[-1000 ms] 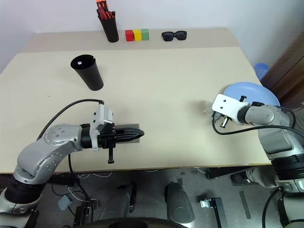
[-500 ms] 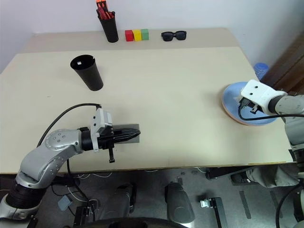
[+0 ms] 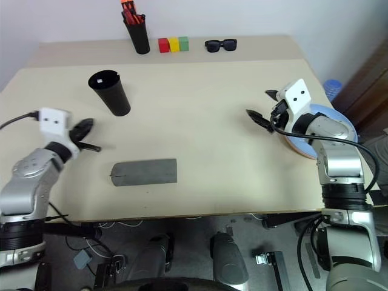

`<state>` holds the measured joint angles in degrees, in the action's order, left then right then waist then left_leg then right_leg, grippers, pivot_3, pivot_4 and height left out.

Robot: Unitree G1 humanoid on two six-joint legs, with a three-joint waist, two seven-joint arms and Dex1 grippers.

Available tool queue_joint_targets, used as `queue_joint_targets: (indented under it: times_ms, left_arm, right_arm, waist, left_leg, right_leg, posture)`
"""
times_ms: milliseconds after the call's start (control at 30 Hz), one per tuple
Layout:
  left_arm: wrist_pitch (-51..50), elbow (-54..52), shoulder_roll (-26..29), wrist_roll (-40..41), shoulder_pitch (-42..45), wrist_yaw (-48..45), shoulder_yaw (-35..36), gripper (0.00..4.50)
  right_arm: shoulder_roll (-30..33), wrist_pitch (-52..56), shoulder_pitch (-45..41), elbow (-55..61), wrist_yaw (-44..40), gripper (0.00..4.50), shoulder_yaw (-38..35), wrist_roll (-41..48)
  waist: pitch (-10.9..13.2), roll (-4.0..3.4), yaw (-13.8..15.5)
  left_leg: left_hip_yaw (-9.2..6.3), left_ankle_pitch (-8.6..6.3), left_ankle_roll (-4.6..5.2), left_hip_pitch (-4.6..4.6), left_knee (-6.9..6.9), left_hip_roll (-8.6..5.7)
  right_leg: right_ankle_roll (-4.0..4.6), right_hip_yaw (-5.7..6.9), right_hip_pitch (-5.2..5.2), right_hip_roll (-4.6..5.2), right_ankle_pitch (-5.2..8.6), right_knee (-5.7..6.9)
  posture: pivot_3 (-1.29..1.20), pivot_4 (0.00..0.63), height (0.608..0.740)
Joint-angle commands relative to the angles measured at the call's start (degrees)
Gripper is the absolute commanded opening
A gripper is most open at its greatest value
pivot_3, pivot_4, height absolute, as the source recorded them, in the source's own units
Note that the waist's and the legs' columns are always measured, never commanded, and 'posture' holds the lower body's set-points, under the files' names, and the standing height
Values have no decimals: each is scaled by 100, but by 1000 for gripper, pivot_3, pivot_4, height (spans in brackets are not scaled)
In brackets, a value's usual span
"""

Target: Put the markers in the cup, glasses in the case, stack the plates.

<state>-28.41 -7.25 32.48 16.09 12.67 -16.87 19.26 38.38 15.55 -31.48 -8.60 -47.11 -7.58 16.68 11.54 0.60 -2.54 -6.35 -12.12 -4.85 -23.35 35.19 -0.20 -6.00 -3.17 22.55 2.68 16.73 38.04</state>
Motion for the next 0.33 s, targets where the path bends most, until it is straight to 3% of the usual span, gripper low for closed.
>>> queue_joint_targets:
  times_ms: [33, 333]
  left_arm:
    - [-8, -190, -75, -108, -322, 346, 416, 0]
    - [-385, -1011, -355, 18, -684, 588, 514, 0]
  right_arm:
    - [-148, 340, 47, 334, -87, 3940, -124, 413]
    - [-136, 127, 170, 22, -392, 3940, 150, 228]
  waist:
    - [-1, 4, 60]
    - [-2, 5, 157]
  left_leg:
    - [-1, -1, 1, -2, 2, -3]
    - [-1, 0, 0, -2, 7, -4]
  right_leg:
    - [0, 2, -2, 4, 0, -4]
    - [0, 4, -3, 2, -1, -4]
  posture:
    - [0, 150, 740]
    - [0, 150, 740]
